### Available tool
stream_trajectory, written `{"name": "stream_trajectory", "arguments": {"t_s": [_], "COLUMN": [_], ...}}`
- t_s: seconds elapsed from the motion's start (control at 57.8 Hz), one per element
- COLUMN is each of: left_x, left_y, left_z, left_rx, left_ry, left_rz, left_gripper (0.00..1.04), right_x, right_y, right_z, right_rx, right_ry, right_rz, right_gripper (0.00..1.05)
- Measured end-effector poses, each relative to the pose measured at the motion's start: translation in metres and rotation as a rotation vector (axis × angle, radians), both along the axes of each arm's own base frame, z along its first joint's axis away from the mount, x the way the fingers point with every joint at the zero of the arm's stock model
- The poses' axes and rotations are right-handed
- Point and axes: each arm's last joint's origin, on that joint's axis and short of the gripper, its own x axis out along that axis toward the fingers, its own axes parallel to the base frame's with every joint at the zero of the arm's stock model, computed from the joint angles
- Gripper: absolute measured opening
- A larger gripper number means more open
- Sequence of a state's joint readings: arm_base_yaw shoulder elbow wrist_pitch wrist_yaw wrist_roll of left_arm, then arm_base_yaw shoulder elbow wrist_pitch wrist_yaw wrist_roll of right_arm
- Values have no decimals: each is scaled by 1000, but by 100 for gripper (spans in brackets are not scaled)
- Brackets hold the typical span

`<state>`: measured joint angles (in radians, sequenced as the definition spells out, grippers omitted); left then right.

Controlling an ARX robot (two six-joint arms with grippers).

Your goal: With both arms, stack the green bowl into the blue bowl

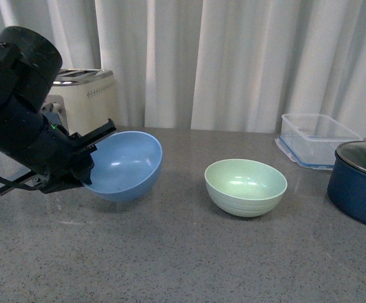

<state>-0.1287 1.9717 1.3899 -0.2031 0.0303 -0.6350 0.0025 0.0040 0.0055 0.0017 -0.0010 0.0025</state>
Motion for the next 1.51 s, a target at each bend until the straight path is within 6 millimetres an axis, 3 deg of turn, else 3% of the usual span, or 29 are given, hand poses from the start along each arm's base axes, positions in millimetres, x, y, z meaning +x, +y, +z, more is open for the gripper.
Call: {"name": "stream_trajectory", "arguments": {"t_s": [0.225,0.641,1.073,1.143,1.195,1.281,1.385,1.42,1.506], "left_x": [13,22,24,18,12,-5,-66,-74,-95], "left_y": [-17,-37,-34,-32,-28,-21,-8,-7,0], "left_z": [-15,-16,-2,9,19,44,88,93,95], "left_rx": [-11,-2,-37,-48,-48,-9,138,165,350], "left_ry": [35,47,7,-30,-62,-185,-500,-538,-768], "left_rz": [-18,-53,-93,-113,-121,-112,-75,-71,-40], "left_gripper": [3,4,84,96,100,97,98,97,81], "right_x": [0,0,0,0,0,0,0,0,0], "right_y": [0,0,0,0,0,0,0,0,0], "right_z": [0,0,0,0,0,0,0,0,0], "right_rx": [0,0,0,0,0,0,0,0,0], "right_ry": [0,0,0,0,0,0,0,0,0], "right_rz": [0,0,0,0,0,0,0,0,1], "right_gripper": [95,95,95,95,95,95,95,95,95]}}
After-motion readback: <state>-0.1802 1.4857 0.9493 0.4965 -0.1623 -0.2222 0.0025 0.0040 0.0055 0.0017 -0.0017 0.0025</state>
